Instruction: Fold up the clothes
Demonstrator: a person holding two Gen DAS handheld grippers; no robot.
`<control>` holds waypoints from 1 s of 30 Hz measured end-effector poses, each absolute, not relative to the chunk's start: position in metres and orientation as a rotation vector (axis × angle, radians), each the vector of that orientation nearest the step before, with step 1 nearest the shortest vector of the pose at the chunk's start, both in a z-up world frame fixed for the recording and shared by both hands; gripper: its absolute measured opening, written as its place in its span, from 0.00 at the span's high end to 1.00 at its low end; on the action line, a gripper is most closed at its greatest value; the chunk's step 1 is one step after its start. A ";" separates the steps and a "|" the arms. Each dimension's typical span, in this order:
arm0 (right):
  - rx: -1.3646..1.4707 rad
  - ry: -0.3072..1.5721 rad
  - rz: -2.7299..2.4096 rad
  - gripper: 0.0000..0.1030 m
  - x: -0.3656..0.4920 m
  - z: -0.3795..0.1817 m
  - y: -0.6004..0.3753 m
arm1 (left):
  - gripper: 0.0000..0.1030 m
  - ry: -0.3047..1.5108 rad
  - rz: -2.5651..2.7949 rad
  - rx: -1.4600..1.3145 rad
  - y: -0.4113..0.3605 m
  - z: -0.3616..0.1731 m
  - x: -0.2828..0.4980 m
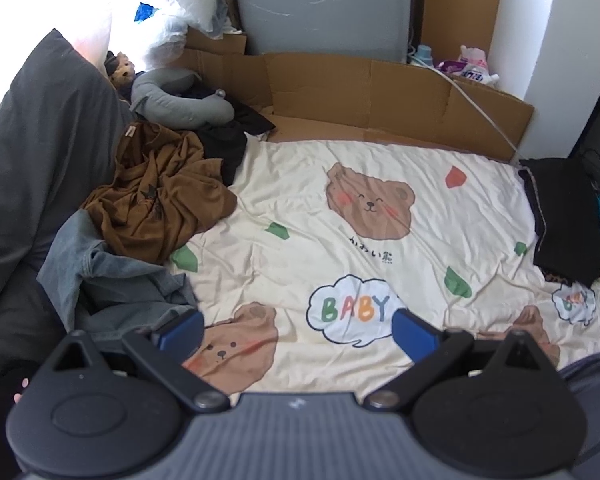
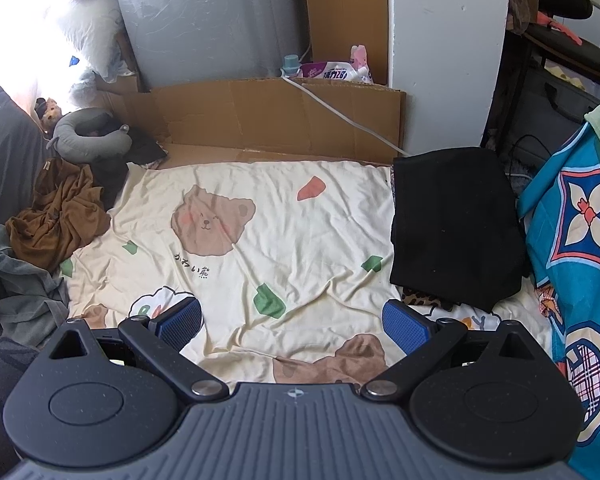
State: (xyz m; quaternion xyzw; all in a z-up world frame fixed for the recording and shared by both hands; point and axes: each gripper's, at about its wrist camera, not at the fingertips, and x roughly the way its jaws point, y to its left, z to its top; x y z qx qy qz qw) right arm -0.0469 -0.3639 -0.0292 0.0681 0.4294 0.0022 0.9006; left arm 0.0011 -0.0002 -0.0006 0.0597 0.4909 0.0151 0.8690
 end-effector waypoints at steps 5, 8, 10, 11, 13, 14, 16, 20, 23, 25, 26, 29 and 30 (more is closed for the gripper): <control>0.134 0.893 0.003 0.03 -0.047 -0.031 -0.363 | 0.02 1.019 0.015 0.127 0.004 0.001 0.003; 0.124 0.895 0.005 0.03 -0.047 -0.031 -0.361 | 0.02 1.023 0.021 0.118 0.010 0.000 0.003; 0.122 0.895 0.008 0.03 -0.047 -0.031 -0.361 | 0.02 1.033 0.025 0.120 0.013 -0.002 0.004; 0.121 0.894 0.008 0.03 -0.047 -0.030 -0.360 | 0.02 1.036 0.028 0.121 0.015 -0.003 0.004; 0.117 0.891 0.008 0.03 -0.047 -0.030 -0.360 | 0.02 1.039 0.032 0.116 0.017 -0.004 0.004; 0.117 0.890 0.008 0.03 -0.047 -0.030 -0.359 | 0.02 1.041 0.034 0.111 0.018 -0.004 0.004; 0.117 0.890 0.008 0.03 -0.047 -0.029 -0.359 | 0.02 1.043 0.037 0.101 0.021 -0.004 0.004; 0.125 0.888 0.009 0.03 -0.048 -0.030 -0.361 | 0.02 1.038 0.050 0.098 0.024 -0.002 0.006; 0.143 0.877 0.003 0.03 -0.049 -0.025 -0.366 | 0.02 1.012 0.060 0.095 0.027 0.002 0.006; 0.147 0.871 -0.004 0.03 -0.049 -0.023 -0.367 | 0.02 1.009 0.063 0.100 0.028 0.004 0.008; 0.146 0.870 -0.006 0.03 -0.048 -0.023 -0.368 | 0.02 1.010 0.066 0.101 0.028 0.005 0.009; 0.143 0.868 -0.001 0.03 -0.049 -0.022 -0.365 | 0.02 1.008 0.067 0.099 0.030 0.008 0.008; 0.140 0.868 0.002 0.03 -0.049 -0.022 -0.364 | 0.02 1.007 0.067 0.099 0.030 0.009 0.008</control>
